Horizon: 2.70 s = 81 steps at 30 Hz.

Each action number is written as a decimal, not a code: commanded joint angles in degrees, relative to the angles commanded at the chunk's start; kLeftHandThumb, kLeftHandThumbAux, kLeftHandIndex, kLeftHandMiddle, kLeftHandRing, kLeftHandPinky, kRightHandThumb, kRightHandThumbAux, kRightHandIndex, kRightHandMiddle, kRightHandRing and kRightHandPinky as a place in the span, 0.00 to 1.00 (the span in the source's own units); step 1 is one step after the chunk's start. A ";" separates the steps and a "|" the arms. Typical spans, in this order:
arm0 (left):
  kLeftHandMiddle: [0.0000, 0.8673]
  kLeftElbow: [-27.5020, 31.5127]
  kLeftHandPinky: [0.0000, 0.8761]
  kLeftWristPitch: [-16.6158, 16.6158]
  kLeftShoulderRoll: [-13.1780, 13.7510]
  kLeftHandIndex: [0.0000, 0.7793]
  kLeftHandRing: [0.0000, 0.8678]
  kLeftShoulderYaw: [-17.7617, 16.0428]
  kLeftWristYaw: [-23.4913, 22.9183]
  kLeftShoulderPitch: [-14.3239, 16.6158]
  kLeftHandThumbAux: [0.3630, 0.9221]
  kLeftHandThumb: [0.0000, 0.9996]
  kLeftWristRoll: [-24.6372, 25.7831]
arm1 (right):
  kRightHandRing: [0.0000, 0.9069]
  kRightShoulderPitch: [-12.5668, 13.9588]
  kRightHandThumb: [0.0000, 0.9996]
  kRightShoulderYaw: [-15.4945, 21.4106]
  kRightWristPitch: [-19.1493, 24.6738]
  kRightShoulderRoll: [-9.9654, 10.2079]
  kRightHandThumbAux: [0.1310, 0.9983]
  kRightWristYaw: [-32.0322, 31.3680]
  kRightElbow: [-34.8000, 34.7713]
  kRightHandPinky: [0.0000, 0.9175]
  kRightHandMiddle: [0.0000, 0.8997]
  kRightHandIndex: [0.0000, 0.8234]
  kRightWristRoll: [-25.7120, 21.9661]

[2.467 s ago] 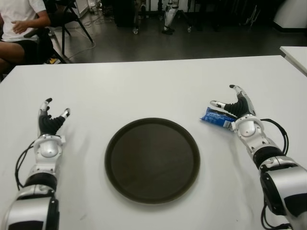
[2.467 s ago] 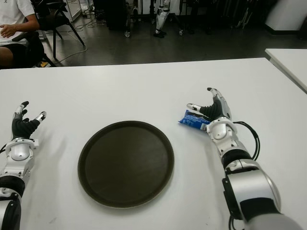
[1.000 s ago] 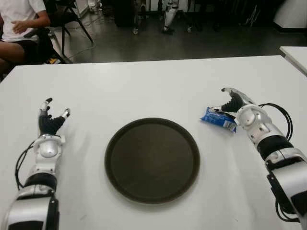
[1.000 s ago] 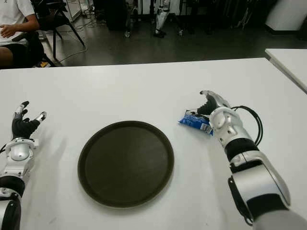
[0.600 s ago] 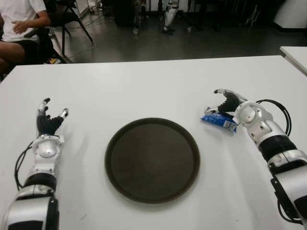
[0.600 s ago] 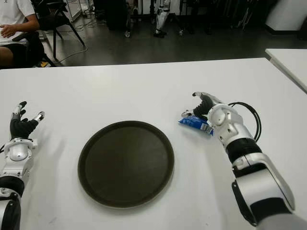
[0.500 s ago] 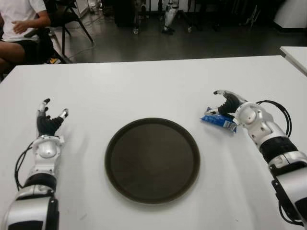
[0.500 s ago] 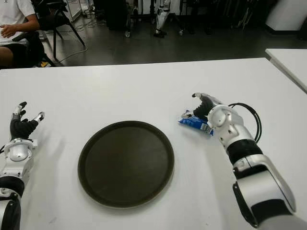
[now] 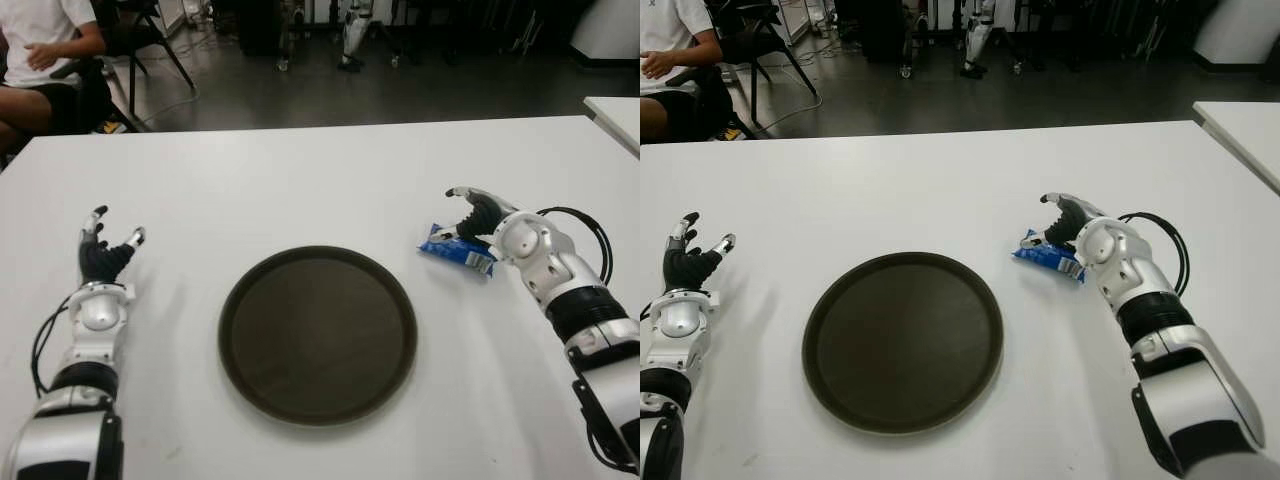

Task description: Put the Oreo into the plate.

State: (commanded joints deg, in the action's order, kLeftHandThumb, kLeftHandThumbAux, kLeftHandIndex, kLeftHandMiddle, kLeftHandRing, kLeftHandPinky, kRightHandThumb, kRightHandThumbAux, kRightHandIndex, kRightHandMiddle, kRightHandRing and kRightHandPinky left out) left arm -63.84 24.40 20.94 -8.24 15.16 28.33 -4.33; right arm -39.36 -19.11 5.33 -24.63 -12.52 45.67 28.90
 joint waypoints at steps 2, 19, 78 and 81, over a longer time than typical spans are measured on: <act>0.00 -0.22 0.00 -0.22 0.30 0.01 0.00 -0.34 -0.36 0.03 0.66 0.00 0.42 | 0.02 0.49 0.00 -0.22 1.09 -0.42 0.59 -1.72 -1.78 0.00 0.05 0.02 0.11; 0.00 -0.57 0.00 -0.35 -0.21 0.00 0.00 -0.81 0.64 0.28 0.71 0.00 0.53 | 0.00 2.65 0.00 -1.89 8.31 -1.89 0.62 -6.89 -9.99 0.00 0.03 0.02 2.52; 0.00 -0.43 0.00 -0.93 0.23 0.00 0.00 0.18 2.00 0.57 0.69 0.00 -0.39 | 0.00 4.59 0.00 -2.87 13.17 -2.26 0.61 -8.50 -13.41 0.00 0.03 0.01 4.09; 0.00 -0.36 0.00 -1.07 0.10 0.00 0.00 -0.06 1.83 0.65 0.69 0.00 -0.11 | 0.00 4.22 0.00 -3.11 13.51 -2.09 0.61 -8.93 -12.73 0.00 0.04 0.01 4.15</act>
State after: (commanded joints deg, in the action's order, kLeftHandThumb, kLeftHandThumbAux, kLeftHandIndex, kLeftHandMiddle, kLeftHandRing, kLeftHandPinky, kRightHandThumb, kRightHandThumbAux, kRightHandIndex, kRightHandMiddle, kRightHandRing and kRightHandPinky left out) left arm -64.20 23.33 21.04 -8.30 17.00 28.98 -4.44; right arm -35.14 -22.22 18.84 -26.73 -21.46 32.94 33.05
